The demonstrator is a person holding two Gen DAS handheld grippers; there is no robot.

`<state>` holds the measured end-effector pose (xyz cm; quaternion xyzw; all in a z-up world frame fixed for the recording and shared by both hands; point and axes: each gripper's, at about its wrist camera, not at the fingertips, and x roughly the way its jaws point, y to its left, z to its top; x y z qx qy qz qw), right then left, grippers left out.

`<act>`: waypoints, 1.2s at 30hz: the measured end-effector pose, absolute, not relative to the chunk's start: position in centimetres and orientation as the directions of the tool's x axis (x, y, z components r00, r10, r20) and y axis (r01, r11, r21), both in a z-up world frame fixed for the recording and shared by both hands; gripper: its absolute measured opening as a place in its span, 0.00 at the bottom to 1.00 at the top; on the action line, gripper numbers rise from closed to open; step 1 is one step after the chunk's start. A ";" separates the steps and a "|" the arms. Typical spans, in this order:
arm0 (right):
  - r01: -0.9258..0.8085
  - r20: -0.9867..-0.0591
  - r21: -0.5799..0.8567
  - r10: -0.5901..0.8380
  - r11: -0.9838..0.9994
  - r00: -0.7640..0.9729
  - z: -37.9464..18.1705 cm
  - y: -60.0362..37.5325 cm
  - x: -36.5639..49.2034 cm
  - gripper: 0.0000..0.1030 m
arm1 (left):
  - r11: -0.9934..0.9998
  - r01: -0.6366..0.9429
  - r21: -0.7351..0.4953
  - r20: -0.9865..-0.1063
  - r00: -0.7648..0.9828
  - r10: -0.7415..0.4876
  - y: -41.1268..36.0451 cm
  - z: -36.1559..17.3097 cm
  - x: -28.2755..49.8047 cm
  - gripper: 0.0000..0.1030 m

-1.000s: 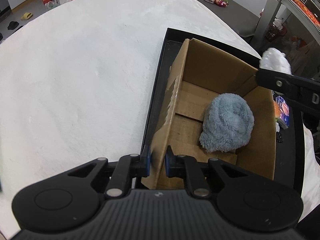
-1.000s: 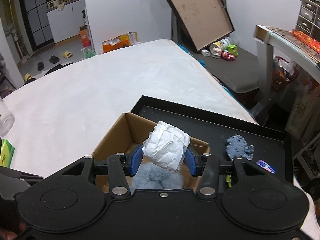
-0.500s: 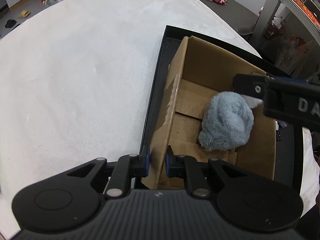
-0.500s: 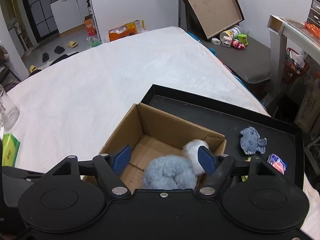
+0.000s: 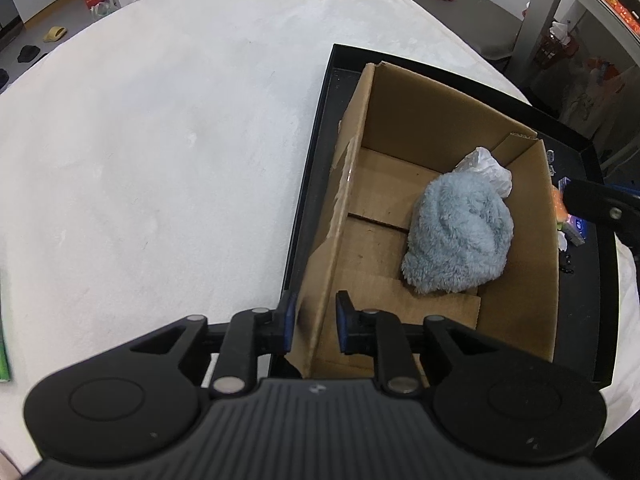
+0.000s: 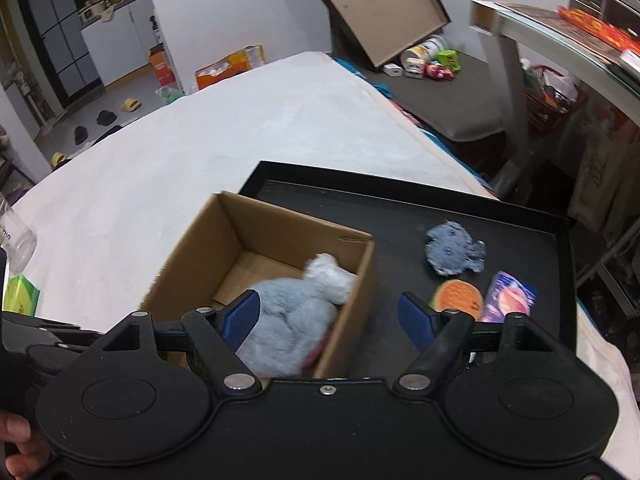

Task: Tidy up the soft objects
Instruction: 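Move the right gripper to the purple tissue pack and grasp it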

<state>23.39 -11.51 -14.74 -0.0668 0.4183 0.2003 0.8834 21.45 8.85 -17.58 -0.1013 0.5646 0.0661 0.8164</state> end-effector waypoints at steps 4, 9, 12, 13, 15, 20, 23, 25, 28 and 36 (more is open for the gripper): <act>-0.388 -0.766 0.065 0.295 0.919 0.571 -14.9 -13.2 23.6 0.73 | 0.971 -0.230 -0.072 -0.937 0.350 0.013 8.7 -17.4 21.5 0.35; -0.385 -0.765 0.074 0.300 0.920 0.570 -15.0 -14.8 23.7 0.73 | 0.970 -0.239 -0.046 -0.935 0.351 0.042 8.4 -17.1 21.6 0.44; -0.383 -0.765 0.082 0.305 0.920 0.568 -15.1 -15.8 24.0 0.73 | 0.970 -0.240 -0.033 -0.934 0.353 0.056 8.1 -16.8 21.6 0.47; -0.381 -0.764 0.086 0.307 0.920 0.568 -15.2 -16.3 24.1 0.73 | 0.970 -0.242 -0.027 -0.934 0.353 0.061 8.0 -16.7 21.7 0.48; -0.378 -0.763 0.095 0.311 0.921 0.566 -15.4 -17.0 24.4 0.73 | 0.970 -0.243 -0.015 -0.933 0.352 0.074 7.7 -16.7 21.8 0.51; -0.351 -0.757 0.132 0.323 0.927 0.568 -16.5 -19.2 25.3 0.73 | 0.968 -0.249 0.018 -0.935 0.340 0.105 7.2 -16.6 22.1 0.54; -0.305 -0.756 0.211 0.353 0.929 0.551 -18.3 -21.1 26.2 0.73 | 0.966 -0.255 0.041 -0.935 0.332 0.127 7.0 -16.7 22.2 0.55; -0.270 -0.761 0.239 0.353 0.933 0.545 -19.3 -21.9 26.7 0.73 | 0.966 -0.253 0.059 -0.935 0.324 0.142 6.7 -16.8 22.4 0.55; -0.255 -0.754 0.246 0.350 0.935 0.556 -20.2 -22.7 27.2 0.73 | 0.964 -0.252 0.089 -0.934 0.316 0.169 6.3 -16.8 22.7 0.55; -0.193 -0.741 0.238 0.306 0.952 0.598 -21.6 -25.0 29.4 0.72 | 0.959 -0.236 0.155 -0.929 0.296 0.223 4.7 -16.8 24.1 0.55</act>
